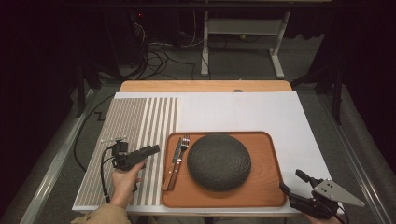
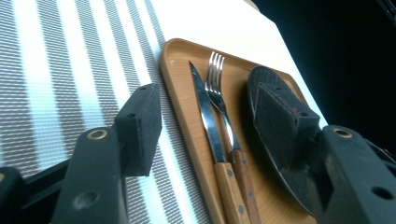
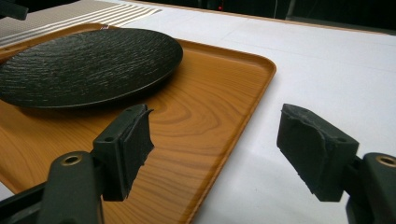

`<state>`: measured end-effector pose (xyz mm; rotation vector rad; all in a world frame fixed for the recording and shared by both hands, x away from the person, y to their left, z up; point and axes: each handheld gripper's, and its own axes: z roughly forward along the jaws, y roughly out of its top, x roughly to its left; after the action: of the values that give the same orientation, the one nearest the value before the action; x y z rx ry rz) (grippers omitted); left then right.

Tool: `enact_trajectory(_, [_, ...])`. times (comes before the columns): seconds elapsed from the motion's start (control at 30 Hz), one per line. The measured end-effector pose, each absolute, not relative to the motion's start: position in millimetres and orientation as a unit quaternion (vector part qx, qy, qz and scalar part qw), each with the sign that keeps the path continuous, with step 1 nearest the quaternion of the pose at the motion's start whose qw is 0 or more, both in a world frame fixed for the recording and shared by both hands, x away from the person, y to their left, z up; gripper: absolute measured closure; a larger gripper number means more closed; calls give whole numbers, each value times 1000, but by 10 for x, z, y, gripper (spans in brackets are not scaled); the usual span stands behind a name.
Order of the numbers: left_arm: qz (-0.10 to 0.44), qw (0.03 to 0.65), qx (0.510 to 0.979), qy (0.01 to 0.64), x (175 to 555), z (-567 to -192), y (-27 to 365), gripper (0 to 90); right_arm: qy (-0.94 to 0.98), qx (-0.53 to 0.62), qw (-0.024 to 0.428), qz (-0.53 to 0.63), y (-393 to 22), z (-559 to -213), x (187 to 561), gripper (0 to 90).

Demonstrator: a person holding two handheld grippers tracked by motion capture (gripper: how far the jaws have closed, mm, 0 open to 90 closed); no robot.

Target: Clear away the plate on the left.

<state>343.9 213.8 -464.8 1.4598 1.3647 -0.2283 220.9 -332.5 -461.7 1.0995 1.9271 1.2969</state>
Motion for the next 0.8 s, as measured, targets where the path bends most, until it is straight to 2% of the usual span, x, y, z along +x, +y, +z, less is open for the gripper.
enact_trajectory(0.57, [-60, 531, 619, 575, 3325, -4651, 2415, 388, 721, 408, 281, 484, -3321, -4618, 2209, 266])
enact_trajectory(0.8, [-29, 533, 624, 571, 3246, -4639, 2541, 389, 721, 408, 282, 483, -3320, -4619, 2209, 266])
